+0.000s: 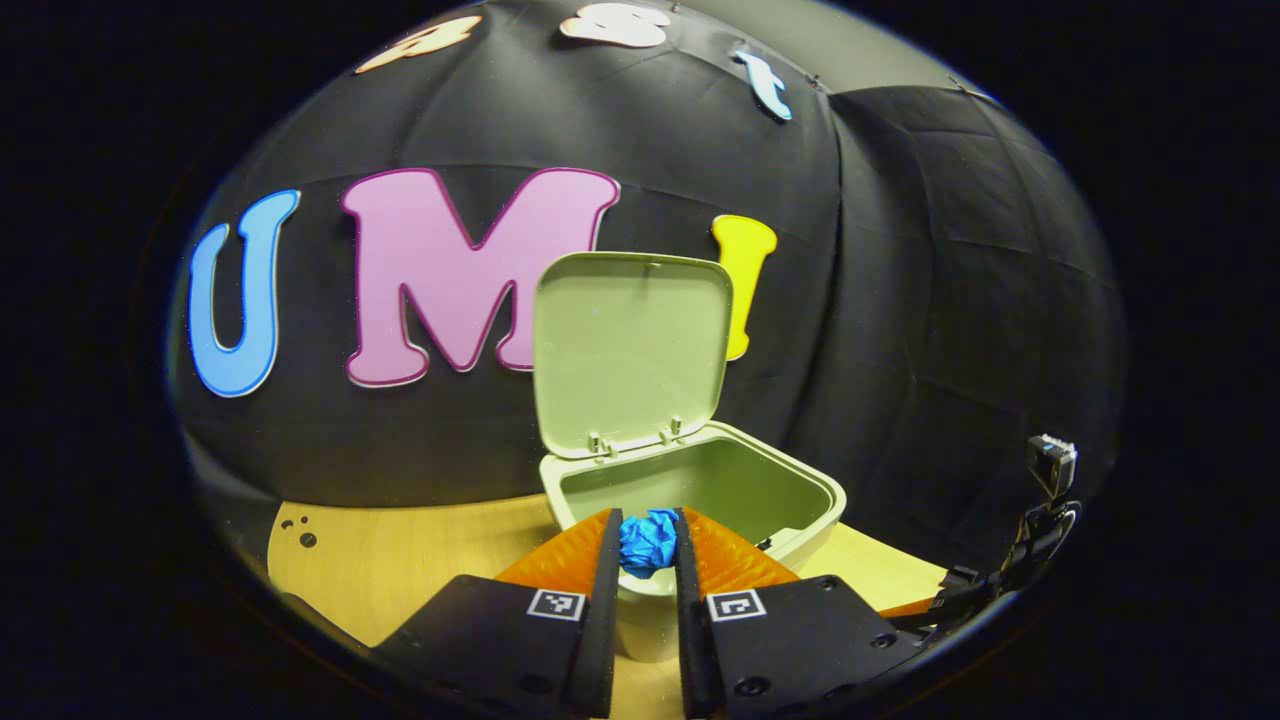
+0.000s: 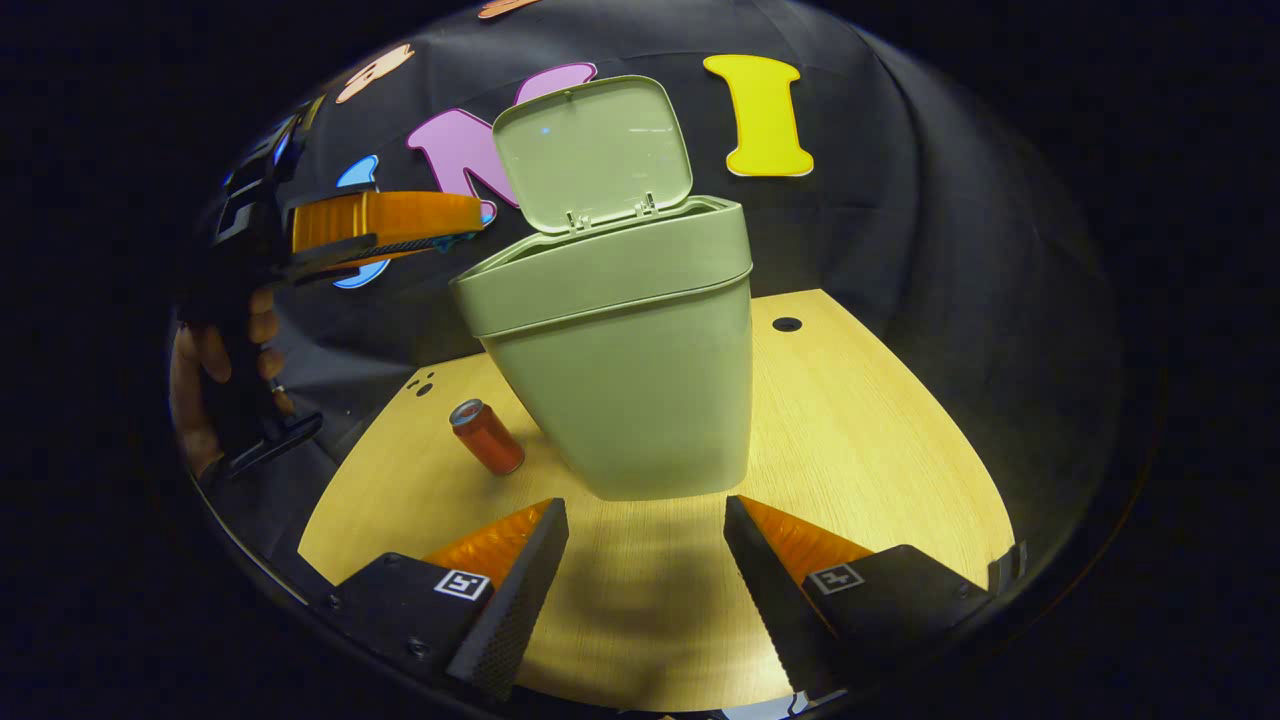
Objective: Press the lid of the desktop garbage bin to open it, pick up the crumpled paper on the desktop and throw it into the bin, then pick up the pop can on the desktop and drop it into the bin, and finally close the garbage bin lid.
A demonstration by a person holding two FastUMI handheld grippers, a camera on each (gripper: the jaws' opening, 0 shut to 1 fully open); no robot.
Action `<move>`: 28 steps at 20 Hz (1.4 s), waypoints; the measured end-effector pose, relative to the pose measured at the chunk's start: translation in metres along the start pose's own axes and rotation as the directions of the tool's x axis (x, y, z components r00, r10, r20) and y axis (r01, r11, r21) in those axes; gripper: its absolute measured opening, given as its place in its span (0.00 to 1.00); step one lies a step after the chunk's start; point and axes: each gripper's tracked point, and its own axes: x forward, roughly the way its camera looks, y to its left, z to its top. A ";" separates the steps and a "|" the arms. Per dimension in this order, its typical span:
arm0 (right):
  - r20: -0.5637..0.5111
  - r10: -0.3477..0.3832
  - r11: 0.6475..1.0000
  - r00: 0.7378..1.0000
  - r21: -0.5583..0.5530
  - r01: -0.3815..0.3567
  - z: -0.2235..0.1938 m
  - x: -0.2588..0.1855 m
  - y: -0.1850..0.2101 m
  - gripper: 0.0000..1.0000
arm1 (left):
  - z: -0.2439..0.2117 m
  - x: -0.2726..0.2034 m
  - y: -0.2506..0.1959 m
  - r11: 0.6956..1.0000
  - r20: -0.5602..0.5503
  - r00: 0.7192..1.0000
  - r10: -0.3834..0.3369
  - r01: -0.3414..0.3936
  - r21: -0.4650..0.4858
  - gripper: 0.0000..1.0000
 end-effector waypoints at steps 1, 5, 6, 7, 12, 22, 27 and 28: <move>0.000 0.005 1.000 1.000 -0.007 -0.005 0.001 0.001 -0.002 0.99 | 0.000 0.004 -0.005 1.000 -0.002 1.000 -0.007 0.007 0.009 0.30; -0.005 0.020 1.000 1.000 -0.024 -0.020 0.003 0.007 -0.006 0.99 | -0.008 0.020 -0.015 1.000 -0.026 0.999 -0.025 0.025 0.015 0.31; -0.008 0.023 0.999 1.000 -0.024 -0.023 0.003 0.008 -0.007 0.99 | -0.011 0.024 -0.016 1.000 -0.030 0.999 -0.025 0.025 0.014 0.31; -0.012 0.026 0.999 1.000 -0.025 -0.027 0.002 0.010 -0.008 0.99 | -0.011 0.025 -0.015 1.000 -0.031 0.999 -0.023 0.023 0.006 0.31; -0.040 0.055 0.998 0.998 -0.037 -0.057 -0.007 0.016 -0.002 0.99 | -0.021 0.029 -0.012 0.999 -0.045 0.999 -0.026 0.025 -0.024 0.46; -0.057 0.092 0.994 0.994 -0.051 -0.095 -0.012 0.015 0.016 0.99 | -0.009 -0.010 0.025 0.995 0.066 0.994 0.091 -0.088 -0.043 0.98; -0.067 0.120 0.990 0.990 -0.072 -0.125 -0.016 0.017 0.035 0.99 | -0.030 -0.056 0.076 0.971 0.050 0.971 0.235 -0.233 -0.046 0.98; -0.072 0.126 0.988 0.989 -0.078 -0.132 -0.018 0.018 0.039 0.99 | -0.039 -0.069 0.086 0.965 0.036 0.966 0.257 -0.255 -0.057 0.98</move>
